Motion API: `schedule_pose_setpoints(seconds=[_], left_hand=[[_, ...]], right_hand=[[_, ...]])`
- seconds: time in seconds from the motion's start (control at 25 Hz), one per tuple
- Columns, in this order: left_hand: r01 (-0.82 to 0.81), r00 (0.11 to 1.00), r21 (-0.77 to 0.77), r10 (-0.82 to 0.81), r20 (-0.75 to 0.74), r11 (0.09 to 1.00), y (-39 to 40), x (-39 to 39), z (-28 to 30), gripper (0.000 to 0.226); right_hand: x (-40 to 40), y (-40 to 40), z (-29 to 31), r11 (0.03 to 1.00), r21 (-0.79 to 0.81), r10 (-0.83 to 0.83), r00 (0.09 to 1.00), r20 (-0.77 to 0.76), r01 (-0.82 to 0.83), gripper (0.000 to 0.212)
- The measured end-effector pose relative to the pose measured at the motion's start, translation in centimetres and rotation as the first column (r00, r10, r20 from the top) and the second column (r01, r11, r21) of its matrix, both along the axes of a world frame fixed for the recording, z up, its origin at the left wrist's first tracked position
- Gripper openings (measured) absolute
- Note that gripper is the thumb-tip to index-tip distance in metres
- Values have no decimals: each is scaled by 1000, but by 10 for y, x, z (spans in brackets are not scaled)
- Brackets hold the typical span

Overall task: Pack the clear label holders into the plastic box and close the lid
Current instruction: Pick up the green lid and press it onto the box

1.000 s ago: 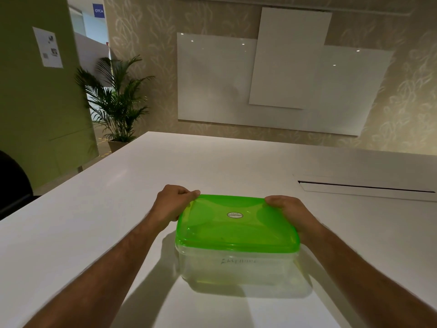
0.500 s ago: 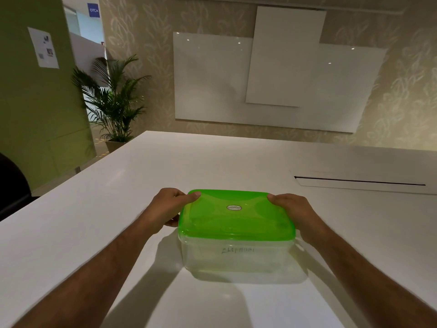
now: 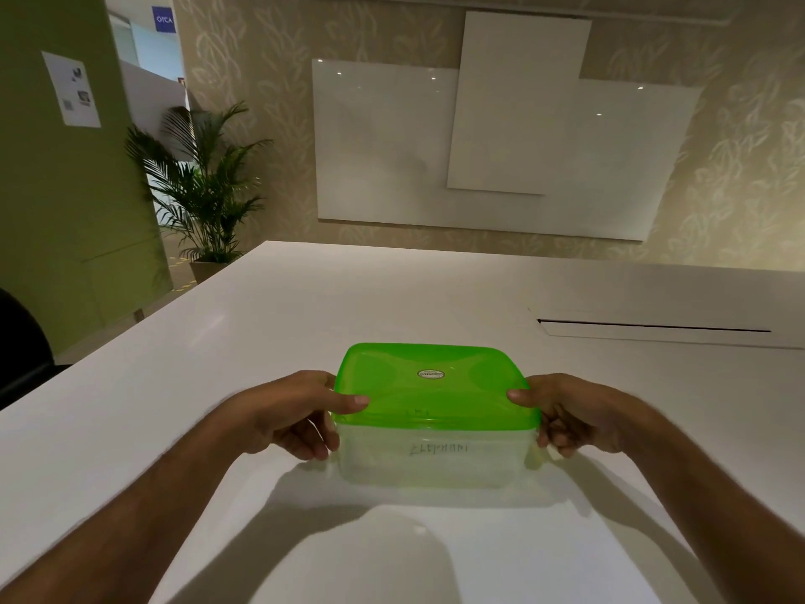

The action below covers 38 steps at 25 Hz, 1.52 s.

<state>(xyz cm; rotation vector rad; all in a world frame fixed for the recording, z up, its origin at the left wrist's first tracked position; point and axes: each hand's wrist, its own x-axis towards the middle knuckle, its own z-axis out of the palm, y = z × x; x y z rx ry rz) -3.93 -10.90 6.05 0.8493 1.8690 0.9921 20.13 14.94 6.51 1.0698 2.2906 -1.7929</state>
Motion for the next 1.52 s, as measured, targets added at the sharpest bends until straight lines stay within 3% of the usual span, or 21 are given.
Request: schedule_pose_setpoints(seconds=[0.08, 0.28, 0.44, 0.56, 0.64, 0.88, 1.08, 1.28, 1.4, 1.52], left_hand=[[-8, 1000, 1, 8, -2, 1000, 1, 2, 2, 82], [-47, 999, 20, 46, 25, 999, 5, -4, -3, 86], [-45, 997, 40, 43, 63, 998, 8, -6, -5, 109], [-89, 991, 45, 83, 108, 995, 10, -6, -7, 81], [-114, 985, 55, 106, 133, 992, 12, -5, -9, 75], [-144, 977, 59, 132, 167, 988, 13, -2, -9, 58], [-161, 969, 74, 143, 203, 984, 14, -7, -16, 72], [-125, 971, 122, 96, 218, 985, 15, -10, -19, 109], [-124, 986, 196, 100, 131, 973, 12, -7, -21, 113], [-71, 977, 217, 111, -181, 974, 6, -10, -27, 119]], right_hand=[[2, 1, 0, 999, -42, 33, 999, -15, -34, 45], [0, 5, -7, 998, -51, 35, 996, -85, -39, 54], [-2, 11, -14, 998, -60, 18, 992, -122, -26, 72], [-3, 10, -16, 995, -98, -7, 987, -163, -9, 57], [-4, 7, -18, 992, -126, -55, 975, -216, 27, 48], [-5, 6, -22, 981, -182, -120, 954, -274, 71, 54], [-6, 6, -24, 977, -198, -134, 954, -268, 82, 54], [-6, 5, -24, 975, -204, -138, 954, -265, 84, 53], [-7, 7, -24, 974, -199, -155, 954, -256, 105, 56], [-8, 8, -24, 974, -194, -161, 956, -245, 115, 56]])
